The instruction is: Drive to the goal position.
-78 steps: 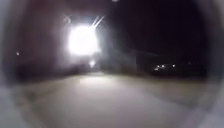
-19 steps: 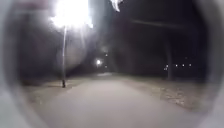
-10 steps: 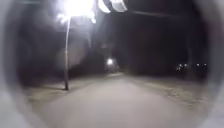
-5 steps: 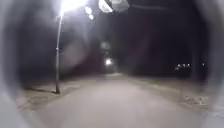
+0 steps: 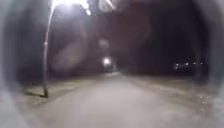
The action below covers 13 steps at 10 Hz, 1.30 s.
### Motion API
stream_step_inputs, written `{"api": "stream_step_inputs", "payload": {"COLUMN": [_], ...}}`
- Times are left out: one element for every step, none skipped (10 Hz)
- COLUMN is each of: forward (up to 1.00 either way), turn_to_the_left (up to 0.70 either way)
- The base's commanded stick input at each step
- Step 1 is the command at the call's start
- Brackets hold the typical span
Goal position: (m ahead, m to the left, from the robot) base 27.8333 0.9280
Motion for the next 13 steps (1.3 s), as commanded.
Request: {"api": "stream_step_inputs", "payload": {"forward": [1.0, 1.0, 1.0, 1.0, 1.0, 1.0, 1.0, 1.0, 1.0, 1.0, 1.0, 1.0, 1.0], "turn_to_the_left": [0.0, 0.0, 0.0, 0.0, 0.0, 0.03, 0.14, 0.26, 0.32, 0.26, 0.0, 0.0, 0.0]}}
